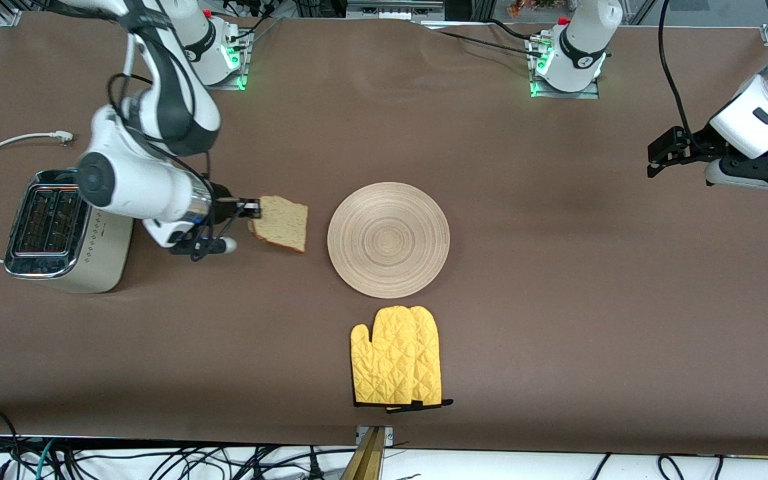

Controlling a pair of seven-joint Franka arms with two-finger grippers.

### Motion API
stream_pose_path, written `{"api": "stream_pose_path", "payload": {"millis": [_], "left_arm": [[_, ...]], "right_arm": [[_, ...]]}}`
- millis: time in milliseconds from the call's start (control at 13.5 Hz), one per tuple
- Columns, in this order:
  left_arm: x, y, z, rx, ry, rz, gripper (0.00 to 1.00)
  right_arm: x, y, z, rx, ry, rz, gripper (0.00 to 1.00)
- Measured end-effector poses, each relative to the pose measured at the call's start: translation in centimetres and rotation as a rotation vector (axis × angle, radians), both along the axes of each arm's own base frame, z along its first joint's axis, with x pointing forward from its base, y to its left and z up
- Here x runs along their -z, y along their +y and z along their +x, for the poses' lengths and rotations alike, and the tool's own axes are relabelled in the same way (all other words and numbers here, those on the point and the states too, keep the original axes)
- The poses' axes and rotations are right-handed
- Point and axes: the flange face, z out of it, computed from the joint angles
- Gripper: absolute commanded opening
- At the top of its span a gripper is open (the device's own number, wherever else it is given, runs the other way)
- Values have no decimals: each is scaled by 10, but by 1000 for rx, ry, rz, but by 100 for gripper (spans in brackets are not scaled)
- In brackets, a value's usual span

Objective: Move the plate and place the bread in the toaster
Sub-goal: 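Lift the bread with the right gripper and carry it to the toaster, then lower the bread into a toaster slot with the right gripper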

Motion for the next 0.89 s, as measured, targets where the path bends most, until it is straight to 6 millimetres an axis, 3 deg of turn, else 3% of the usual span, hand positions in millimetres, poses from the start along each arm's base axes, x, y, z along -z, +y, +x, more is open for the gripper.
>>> {"api": "stream_pose_path", "payload": {"millis": [223, 372, 892], "left_arm": [[0, 0, 0, 0, 0, 0, 100], [0, 0, 0, 0, 0, 0, 100], [0, -1, 0, 1, 0, 0, 100]], "right_arm": [[-61, -49, 10, -34, 28, -153, 0], [-88, -91, 13, -39, 49, -277, 0], [-128, -250, 0, 6, 127, -565, 0]]}}
